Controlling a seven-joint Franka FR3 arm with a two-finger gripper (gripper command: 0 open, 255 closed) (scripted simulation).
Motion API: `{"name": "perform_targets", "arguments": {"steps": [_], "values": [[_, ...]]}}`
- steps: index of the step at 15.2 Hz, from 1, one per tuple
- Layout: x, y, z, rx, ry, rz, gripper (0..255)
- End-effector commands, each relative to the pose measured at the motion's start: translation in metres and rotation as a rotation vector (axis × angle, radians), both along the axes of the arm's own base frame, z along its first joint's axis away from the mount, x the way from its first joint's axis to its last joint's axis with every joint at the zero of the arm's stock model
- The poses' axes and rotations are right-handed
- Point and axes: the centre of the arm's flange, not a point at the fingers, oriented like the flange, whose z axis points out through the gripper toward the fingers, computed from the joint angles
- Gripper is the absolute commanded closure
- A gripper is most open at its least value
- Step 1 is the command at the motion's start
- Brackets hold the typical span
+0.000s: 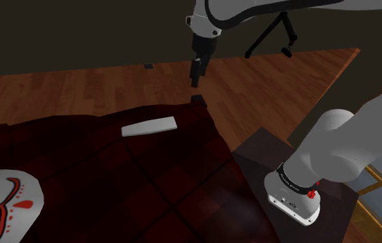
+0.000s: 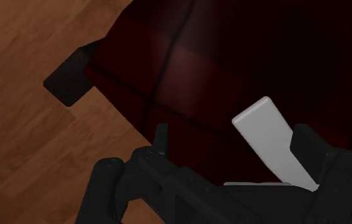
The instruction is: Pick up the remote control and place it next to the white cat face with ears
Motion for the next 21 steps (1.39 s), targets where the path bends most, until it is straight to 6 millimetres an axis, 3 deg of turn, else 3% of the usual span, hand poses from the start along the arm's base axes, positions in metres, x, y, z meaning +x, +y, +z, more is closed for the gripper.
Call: {"name": "perform_targets", "arguments": {"steps": [1, 9, 17, 21], "values": [[0.013, 0.020, -0.017, -0.005, -0.005, 0.076, 0], [0.044, 0.107, -0.073, -0.027, -0.023, 0.368, 0], [0.050, 0.198, -0.131, -0.048, -0.040, 0.659, 0], [0.050, 0.203, -0.150, -0.049, -0.041, 0.675, 0]]}}
